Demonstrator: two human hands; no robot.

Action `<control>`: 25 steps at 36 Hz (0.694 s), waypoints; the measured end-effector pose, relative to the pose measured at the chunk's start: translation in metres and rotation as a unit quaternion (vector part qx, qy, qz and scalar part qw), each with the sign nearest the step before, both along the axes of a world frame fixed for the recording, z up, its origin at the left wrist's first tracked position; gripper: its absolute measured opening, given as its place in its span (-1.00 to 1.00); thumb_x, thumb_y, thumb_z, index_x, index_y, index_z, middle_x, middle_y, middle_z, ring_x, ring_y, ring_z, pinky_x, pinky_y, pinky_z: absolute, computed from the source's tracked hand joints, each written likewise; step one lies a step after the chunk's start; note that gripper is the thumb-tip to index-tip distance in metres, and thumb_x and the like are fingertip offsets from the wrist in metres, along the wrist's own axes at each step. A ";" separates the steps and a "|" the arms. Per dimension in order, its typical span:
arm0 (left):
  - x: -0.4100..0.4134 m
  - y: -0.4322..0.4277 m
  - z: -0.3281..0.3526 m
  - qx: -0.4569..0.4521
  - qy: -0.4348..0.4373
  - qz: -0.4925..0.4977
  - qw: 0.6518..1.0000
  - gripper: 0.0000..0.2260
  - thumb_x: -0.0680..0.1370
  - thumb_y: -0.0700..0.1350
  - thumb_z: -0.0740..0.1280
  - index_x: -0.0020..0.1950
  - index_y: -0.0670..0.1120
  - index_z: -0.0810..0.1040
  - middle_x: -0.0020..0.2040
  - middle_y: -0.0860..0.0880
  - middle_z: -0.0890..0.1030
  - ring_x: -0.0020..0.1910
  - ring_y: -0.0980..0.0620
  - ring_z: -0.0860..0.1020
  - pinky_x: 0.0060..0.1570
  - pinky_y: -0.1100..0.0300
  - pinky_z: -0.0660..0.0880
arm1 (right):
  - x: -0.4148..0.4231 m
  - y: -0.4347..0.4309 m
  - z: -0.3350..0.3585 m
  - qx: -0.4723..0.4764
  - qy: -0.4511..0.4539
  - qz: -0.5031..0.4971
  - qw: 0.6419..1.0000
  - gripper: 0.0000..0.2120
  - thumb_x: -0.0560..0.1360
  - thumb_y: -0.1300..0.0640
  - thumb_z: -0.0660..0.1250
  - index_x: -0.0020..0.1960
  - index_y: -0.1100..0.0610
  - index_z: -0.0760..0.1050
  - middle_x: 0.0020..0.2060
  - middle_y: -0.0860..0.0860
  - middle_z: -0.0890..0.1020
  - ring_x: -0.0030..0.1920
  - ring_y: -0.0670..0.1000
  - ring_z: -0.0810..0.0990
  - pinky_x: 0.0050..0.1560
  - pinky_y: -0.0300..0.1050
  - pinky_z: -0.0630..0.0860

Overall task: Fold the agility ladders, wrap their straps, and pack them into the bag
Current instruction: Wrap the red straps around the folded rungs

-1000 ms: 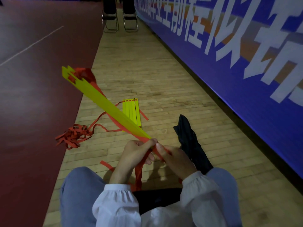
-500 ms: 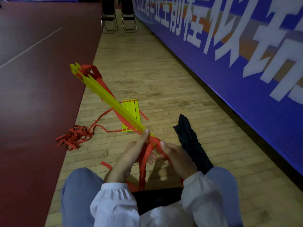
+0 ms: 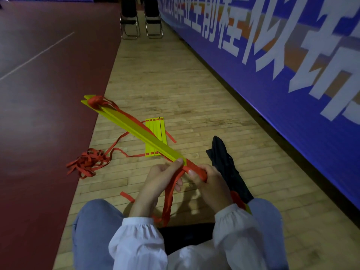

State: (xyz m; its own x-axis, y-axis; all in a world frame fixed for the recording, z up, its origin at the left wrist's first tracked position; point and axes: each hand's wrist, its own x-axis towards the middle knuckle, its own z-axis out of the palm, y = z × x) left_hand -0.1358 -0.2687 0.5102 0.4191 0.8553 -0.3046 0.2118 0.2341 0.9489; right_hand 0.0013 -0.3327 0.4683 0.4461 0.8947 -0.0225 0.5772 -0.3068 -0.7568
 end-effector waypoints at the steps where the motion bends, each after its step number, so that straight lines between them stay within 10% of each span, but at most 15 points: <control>1: 0.000 0.000 -0.001 0.004 0.003 0.006 1.000 -0.58 0.57 0.08 0.29 -0.30 -0.24 0.59 -0.46 -0.13 0.56 -0.55 0.06 0.50 -0.50 0.31 0.43 | -0.001 0.000 0.000 -0.005 -0.002 -0.001 1.000 -0.59 0.52 -0.19 0.28 0.23 0.07 0.50 0.04 0.00 0.53 0.07 0.04 0.53 0.12 0.06 0.48; 11: 0.002 0.005 -0.015 0.046 0.032 0.039 0.998 -0.50 0.58 -0.14 0.29 -0.59 -0.12 0.47 -0.62 -0.10 0.45 -0.64 0.08 0.38 -0.50 0.23 0.31 | -0.006 0.001 0.003 -0.021 0.024 -0.003 0.999 -0.61 0.45 -0.17 0.38 0.16 0.02 0.49 0.00 -0.08 0.50 0.05 -0.02 0.52 0.13 0.01 0.49; 18: -0.002 0.005 -0.015 0.034 0.016 0.004 0.999 -0.49 0.58 -0.21 0.28 -0.61 -0.11 0.50 -0.59 -0.12 0.48 -0.63 0.08 0.40 -0.51 0.24 0.32 | 0.005 -0.006 0.008 -0.017 0.141 0.023 0.990 -0.75 0.56 -0.13 0.25 0.03 0.00 0.59 -0.15 -0.07 0.64 -0.12 -0.09 0.60 -0.20 -0.29 0.44; 25: 0.002 0.002 -0.011 0.017 0.023 -0.032 0.999 -0.56 0.59 -0.21 0.25 -0.51 -0.16 0.51 -0.57 -0.08 0.51 -0.63 0.09 0.44 -0.52 0.26 0.32 | 0.007 -0.006 0.001 0.023 0.154 0.008 0.988 -0.71 0.32 -0.23 0.29 -0.18 -0.04 0.62 -0.28 -0.06 0.68 -0.20 -0.07 0.63 -0.16 -0.14 0.50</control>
State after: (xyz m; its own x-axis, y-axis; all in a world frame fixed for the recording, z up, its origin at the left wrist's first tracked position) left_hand -0.1340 -0.2664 0.4990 0.4594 0.8373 -0.2963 0.2699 0.1862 0.9447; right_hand 0.0079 -0.3382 0.4693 0.4095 0.9052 -0.1135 0.3223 -0.2599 -0.9103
